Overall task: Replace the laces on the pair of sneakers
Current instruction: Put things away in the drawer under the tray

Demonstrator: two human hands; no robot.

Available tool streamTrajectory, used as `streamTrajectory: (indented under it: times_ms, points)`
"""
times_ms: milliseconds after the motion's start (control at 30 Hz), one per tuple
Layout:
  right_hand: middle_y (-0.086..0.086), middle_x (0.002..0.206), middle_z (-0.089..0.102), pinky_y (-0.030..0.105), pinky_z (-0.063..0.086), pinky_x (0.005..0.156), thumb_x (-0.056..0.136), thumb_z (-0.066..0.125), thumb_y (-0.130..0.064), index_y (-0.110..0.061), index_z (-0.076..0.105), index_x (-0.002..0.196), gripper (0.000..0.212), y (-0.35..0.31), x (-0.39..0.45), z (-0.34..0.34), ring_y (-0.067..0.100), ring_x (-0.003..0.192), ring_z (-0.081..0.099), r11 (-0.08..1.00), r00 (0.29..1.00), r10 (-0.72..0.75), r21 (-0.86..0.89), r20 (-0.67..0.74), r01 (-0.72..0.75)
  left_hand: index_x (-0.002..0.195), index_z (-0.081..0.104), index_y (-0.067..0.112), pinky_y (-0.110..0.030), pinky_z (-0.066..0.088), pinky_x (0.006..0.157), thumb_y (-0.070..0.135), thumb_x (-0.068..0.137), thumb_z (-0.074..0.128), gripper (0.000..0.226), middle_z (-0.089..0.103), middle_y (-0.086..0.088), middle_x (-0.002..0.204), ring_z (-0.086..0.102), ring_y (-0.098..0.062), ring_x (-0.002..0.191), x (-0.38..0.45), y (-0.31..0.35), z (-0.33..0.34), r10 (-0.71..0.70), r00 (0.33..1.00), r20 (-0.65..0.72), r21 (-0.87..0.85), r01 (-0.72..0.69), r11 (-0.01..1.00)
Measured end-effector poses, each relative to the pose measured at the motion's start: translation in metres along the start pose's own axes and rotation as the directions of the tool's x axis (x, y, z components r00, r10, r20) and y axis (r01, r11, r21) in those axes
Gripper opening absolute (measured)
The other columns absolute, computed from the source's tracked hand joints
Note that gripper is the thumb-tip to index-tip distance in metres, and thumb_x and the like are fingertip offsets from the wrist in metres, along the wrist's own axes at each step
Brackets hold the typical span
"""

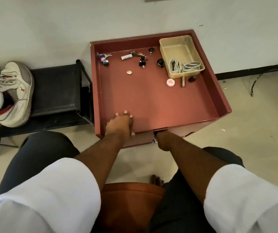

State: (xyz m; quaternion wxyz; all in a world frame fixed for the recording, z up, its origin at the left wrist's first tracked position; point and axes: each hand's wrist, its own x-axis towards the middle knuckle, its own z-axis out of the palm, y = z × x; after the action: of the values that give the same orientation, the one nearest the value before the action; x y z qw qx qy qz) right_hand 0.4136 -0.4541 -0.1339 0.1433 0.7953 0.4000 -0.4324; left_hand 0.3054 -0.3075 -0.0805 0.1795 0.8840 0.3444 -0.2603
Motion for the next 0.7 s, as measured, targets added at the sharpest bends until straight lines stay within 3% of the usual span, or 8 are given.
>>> streamTrajectory:
  times_ms: [100, 200, 300, 367, 400, 467, 600, 700]
  points:
    - [0.014, 0.154, 0.033, 0.033, 0.028, 0.115, 0.097, 0.048, -0.006, -0.007, 0.031, 0.150, 0.055, 0.002, -0.008, 0.004, 0.028, 0.139, 0.036, 0.999, 0.999, 0.040, 0.032, -0.011, -0.039, 0.150, 0.033, 0.022, -0.042, 0.042, 0.105, 0.027, 0.085, 0.074, 0.078, 0.042, -0.015, 0.144, 0.048, -0.035, 0.128, 0.001, -0.001, -0.004, -0.020, 0.999, 0.029, -0.068, 0.022, 0.997]
    - [0.014, 0.157, 0.026, 0.026, 0.026, 0.111, 0.101, 0.043, -0.006, 0.001, 0.023, 0.151, 0.054, -0.003, -0.017, 0.010, 0.027, 0.141, 0.032, 0.998, 0.995, 0.063, 0.005, 0.083, -0.063, 0.151, 0.032, 0.022, -0.041, 0.041, 0.107, 0.026, 0.082, 0.077, 0.083, 0.041, -0.014, 0.145, 0.047, -0.033, 0.130, -0.002, -0.002, -0.007, -0.038, 0.999, 0.037, -0.119, 0.042, 0.992]
    - [0.011, 0.146, 0.044, 0.029, 0.042, 0.099, 0.098, 0.047, -0.014, -0.004, 0.043, 0.142, 0.045, -0.013, -0.041, -0.002, 0.024, 0.121, 0.051, 0.996, 0.987, 0.047, 0.066, 0.153, -0.058, 0.146, 0.041, 0.025, -0.045, 0.042, 0.107, 0.027, 0.080, 0.079, 0.076, 0.045, -0.010, 0.141, 0.048, -0.032, 0.129, -0.003, -0.001, -0.007, -0.037, 0.999, 0.015, -0.136, 0.039, 0.990]
    - [0.013, 0.126, 0.061, 0.028, 0.046, 0.079, 0.094, 0.055, -0.022, -0.005, 0.062, 0.118, 0.031, -0.010, -0.053, -0.021, 0.022, 0.095, 0.057, 0.994, 1.000, -0.003, 0.113, 0.024, 0.001, 0.144, 0.043, 0.026, -0.044, 0.044, 0.105, 0.029, 0.080, 0.079, 0.073, 0.046, -0.009, 0.140, 0.050, -0.032, 0.128, -0.003, -0.002, -0.006, -0.034, 0.999, -0.002, -0.138, 0.034, 0.990]
    - [0.014, 0.122, 0.063, 0.027, 0.045, 0.076, 0.093, 0.056, -0.021, -0.004, 0.065, 0.110, 0.026, -0.006, -0.054, -0.029, 0.024, 0.093, 0.058, 0.991, 0.996, -0.024, 0.130, -0.087, 0.035, 0.144, 0.043, 0.026, -0.044, 0.044, 0.103, 0.031, 0.080, 0.079, 0.074, 0.047, -0.009, 0.140, 0.050, -0.032, 0.127, -0.003, -0.003, -0.006, -0.035, 0.999, -0.009, -0.138, 0.033, 0.990]
    - [0.016, 0.122, 0.062, 0.027, 0.044, 0.081, 0.092, 0.054, -0.014, -0.001, 0.065, 0.110, 0.025, -0.003, -0.056, -0.034, 0.029, 0.102, 0.059, 0.988, 0.984, -0.047, 0.139, -0.171, 0.071, 0.145, 0.040, 0.027, -0.044, 0.044, 0.103, 0.032, 0.080, 0.079, 0.076, 0.045, -0.009, 0.140, 0.049, -0.033, 0.127, -0.006, -0.004, -0.005, -0.033, 0.999, -0.012, -0.133, 0.031, 0.991]
    - [0.022, 0.117, 0.063, 0.029, 0.043, 0.074, 0.089, 0.050, -0.007, 0.003, 0.064, 0.111, 0.028, -0.014, -0.063, -0.026, 0.029, 0.093, 0.060, 0.996, 1.000, -0.010, 0.091, -0.012, 0.011, 0.147, 0.038, 0.027, -0.044, 0.041, 0.105, 0.033, 0.082, 0.077, 0.077, 0.041, -0.008, 0.145, 0.045, -0.031, 0.132, -0.007, -0.003, -0.006, -0.026, 1.000, -0.012, -0.114, 0.025, 0.993]
    - [0.021, 0.126, 0.060, 0.028, 0.040, 0.075, 0.091, 0.052, -0.007, 0.004, 0.059, 0.121, 0.033, -0.015, -0.066, -0.024, 0.033, 0.109, 0.060, 0.994, 1.000, 0.010, 0.107, 0.029, -0.013, 0.148, 0.037, 0.029, -0.043, 0.039, 0.107, 0.033, 0.081, 0.078, 0.079, 0.037, -0.004, 0.151, 0.042, -0.029, 0.136, -0.006, -0.004, -0.005, -0.031, 0.999, -0.006, -0.104, 0.031, 0.994]
